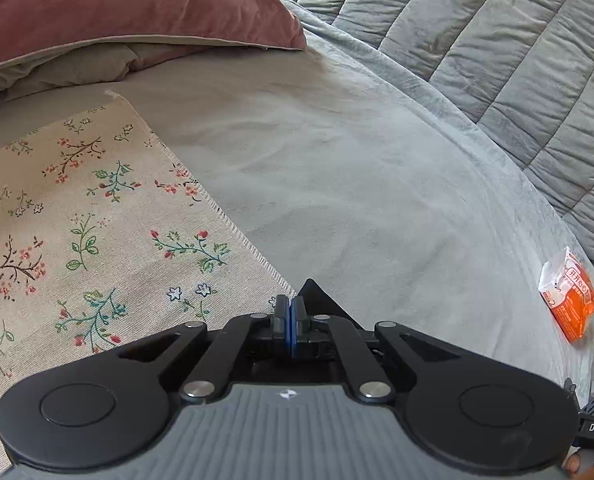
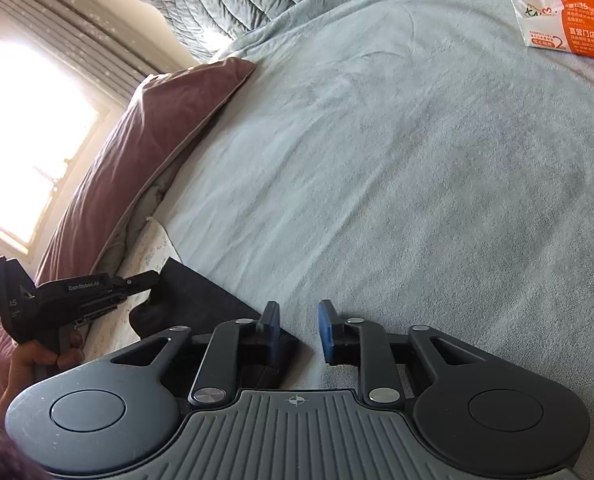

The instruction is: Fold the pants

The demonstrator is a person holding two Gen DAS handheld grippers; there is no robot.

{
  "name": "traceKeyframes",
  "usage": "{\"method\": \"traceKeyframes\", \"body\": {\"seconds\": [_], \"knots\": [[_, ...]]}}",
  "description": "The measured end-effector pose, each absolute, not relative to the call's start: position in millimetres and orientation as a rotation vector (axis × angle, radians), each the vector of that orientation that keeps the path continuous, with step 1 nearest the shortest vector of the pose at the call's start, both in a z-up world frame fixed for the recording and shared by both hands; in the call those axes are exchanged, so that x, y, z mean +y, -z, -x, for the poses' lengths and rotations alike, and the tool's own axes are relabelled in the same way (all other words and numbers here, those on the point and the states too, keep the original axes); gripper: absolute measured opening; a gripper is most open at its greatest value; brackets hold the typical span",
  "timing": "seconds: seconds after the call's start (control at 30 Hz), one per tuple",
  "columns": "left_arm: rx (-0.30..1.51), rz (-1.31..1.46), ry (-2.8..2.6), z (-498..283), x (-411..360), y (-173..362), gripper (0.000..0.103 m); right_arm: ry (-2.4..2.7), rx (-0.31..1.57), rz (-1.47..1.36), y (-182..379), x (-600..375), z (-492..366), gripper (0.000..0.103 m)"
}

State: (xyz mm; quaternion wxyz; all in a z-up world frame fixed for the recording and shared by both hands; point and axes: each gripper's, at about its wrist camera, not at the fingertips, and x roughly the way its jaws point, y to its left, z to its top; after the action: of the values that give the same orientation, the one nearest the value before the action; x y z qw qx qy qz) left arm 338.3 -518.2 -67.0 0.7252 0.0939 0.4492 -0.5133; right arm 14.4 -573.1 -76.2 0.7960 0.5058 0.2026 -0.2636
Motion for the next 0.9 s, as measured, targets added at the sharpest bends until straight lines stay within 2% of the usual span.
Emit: {"method": "traceKeyframes", "body": {"seconds": [0.27, 0.3, 0.33, 0.43, 0.67, 0.9], "knots": [[1.003, -0.239, 1.087, -340.2, -519.5, 82.0, 0.01, 0.567, 0.549, -0.842, 67.8, -541.6, -58.3, 0.036], [1.003, -0.232, 1.081, -340.4, -519.3, 83.1, 0.01, 0.569, 0.559, -0.815, 67.4, -539.1, -62.2, 0.024], [0.993, -0.221, 1.077, -339.8, -518.6, 82.7, 0.01, 0.578, 0.568, -0.803, 67.5, -538.1, -64.0, 0.008], [0.902, -0.209, 1.078, -328.5, -518.7, 70.8, 0.009, 0.589, 0.534, -0.808, 63.9, -539.4, -58.5, 0.005], [0.706, -0.198, 1.129, -300.0, -538.4, 37.7, 0.008, 0.639, 0.416, -0.778, 38.4, -539.8, -37.3, 0.004], [0.713, -0.263, 1.093, -296.1, -558.8, 73.9, 0.008, 0.678, 0.49, -0.808, 56.0, -548.4, -42.9, 0.004]]}}
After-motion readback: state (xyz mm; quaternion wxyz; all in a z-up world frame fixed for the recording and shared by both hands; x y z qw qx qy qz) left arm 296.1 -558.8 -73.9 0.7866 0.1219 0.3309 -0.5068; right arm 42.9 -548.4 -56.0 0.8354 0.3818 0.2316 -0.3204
